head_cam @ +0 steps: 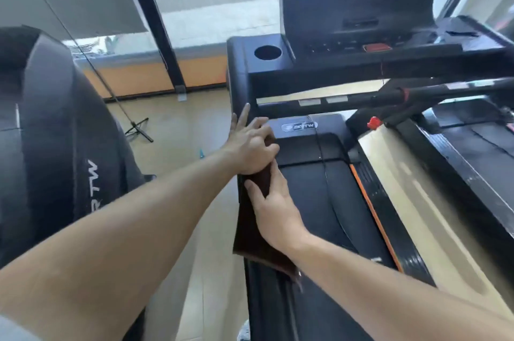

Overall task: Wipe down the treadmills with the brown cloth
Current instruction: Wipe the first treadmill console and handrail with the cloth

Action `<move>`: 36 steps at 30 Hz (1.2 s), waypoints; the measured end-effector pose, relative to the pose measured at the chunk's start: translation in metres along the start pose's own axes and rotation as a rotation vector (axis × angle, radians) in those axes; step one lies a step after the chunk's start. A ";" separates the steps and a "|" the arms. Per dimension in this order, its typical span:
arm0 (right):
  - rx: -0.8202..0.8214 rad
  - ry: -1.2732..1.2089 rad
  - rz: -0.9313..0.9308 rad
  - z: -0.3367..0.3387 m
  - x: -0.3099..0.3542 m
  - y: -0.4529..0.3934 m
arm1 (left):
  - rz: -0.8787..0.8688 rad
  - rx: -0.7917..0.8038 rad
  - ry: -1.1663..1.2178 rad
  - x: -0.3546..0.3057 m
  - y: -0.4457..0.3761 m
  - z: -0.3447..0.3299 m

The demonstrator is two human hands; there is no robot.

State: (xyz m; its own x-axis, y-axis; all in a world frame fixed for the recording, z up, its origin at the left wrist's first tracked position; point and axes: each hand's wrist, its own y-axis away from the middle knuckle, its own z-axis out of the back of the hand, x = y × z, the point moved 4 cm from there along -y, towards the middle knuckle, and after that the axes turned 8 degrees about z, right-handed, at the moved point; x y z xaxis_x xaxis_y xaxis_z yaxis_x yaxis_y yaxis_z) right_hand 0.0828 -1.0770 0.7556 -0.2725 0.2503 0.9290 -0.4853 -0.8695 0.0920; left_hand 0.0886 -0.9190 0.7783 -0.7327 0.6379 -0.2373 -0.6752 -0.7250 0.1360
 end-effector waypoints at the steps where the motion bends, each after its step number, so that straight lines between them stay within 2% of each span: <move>1: 0.006 0.028 -0.024 0.002 0.004 0.003 | 0.012 0.044 -0.016 -0.002 -0.002 0.002; 4: 0.059 0.188 -0.046 0.000 0.014 0.008 | 0.080 0.165 0.106 -0.003 -0.003 0.007; 7: 0.107 0.354 0.027 -0.002 0.021 0.021 | 0.123 0.190 0.215 -0.003 -0.006 0.012; 10: 0.193 0.502 0.067 -0.008 0.018 0.024 | 0.121 0.204 0.202 -0.002 -0.009 0.007; 16: 0.262 0.634 0.202 -0.014 0.019 0.016 | 0.100 0.212 0.204 0.001 -0.011 0.005; 19: 0.275 0.663 0.194 -0.015 0.022 0.011 | 0.116 0.168 0.339 0.003 -0.007 0.007; 22: 0.281 0.682 0.205 -0.015 0.027 0.000 | 0.196 0.108 0.633 0.009 -0.003 0.009; 23: 0.277 0.675 0.211 -0.015 0.029 -0.006 | 0.234 0.053 0.737 0.011 -0.002 0.014; 25: 0.265 0.677 0.235 -0.017 0.031 -0.019 | 0.340 -0.168 0.889 0.020 0.003 0.028; 27: 0.257 0.698 0.262 -0.018 0.033 -0.038 | 0.482 -0.382 0.954 0.034 0.012 0.040; 28: 0.253 0.702 0.266 -0.018 0.034 -0.051 | 0.529 -0.429 0.969 0.042 0.014 0.043; 32: 0.237 0.682 0.266 -0.013 0.045 -0.122 | 0.674 -0.413 0.968 0.077 0.011 0.042; 36: 0.220 0.730 0.255 -0.014 0.057 -0.191 | 0.644 -0.313 0.981 0.090 -0.006 0.036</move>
State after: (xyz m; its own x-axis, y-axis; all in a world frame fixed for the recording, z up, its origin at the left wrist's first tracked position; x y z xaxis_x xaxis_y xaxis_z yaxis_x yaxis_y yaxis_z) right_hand 0.1485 -0.8913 0.7862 -0.8643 0.1820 0.4688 -0.1809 -0.9823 0.0479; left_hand 0.0239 -0.8476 0.7903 -0.4590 -0.2318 -0.8577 -0.0621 -0.9546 0.2912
